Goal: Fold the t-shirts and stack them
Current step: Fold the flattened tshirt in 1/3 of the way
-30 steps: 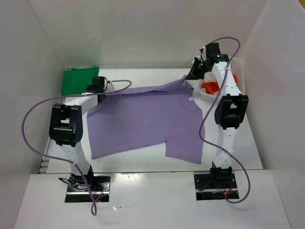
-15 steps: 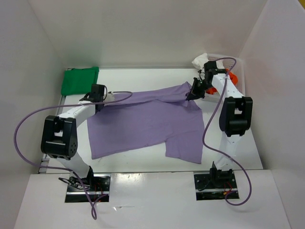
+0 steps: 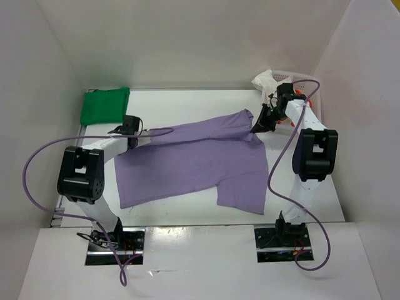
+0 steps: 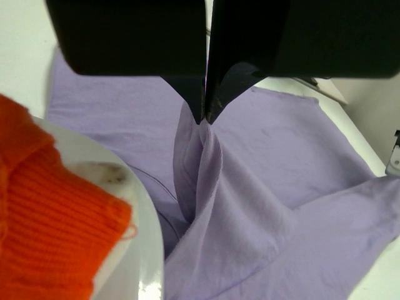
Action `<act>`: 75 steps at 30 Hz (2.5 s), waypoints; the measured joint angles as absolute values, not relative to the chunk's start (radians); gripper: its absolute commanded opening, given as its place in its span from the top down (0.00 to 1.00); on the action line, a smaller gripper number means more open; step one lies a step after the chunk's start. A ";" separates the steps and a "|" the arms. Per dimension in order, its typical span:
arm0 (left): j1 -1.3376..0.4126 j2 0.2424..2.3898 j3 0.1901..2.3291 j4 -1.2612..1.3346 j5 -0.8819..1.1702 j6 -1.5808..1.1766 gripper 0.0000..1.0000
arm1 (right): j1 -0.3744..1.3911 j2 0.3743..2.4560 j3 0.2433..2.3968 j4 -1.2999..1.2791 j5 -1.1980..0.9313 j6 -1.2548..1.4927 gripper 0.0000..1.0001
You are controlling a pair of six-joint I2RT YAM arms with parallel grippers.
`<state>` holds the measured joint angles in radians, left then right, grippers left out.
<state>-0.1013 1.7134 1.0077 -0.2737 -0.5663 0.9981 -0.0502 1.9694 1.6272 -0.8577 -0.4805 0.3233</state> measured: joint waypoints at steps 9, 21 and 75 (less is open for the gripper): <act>-0.099 1.753 0.999 -0.312 -0.571 0.973 0.40 | -0.050 1.969 1.575 -0.854 -0.460 0.323 0.68; -0.038 1.592 1.159 -0.451 -0.510 0.882 0.23 | -0.050 1.793 1.399 -0.851 -0.316 0.324 0.53; -0.086 2.189 1.616 -0.233 -0.482 0.649 0.56 | -0.020 1.571 1.060 -0.681 -0.063 0.381 0.45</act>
<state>-0.0860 2.1891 1.6157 -0.2325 -0.4824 0.6487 -0.0200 1.5707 1.0595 -0.6811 -0.0631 0.3805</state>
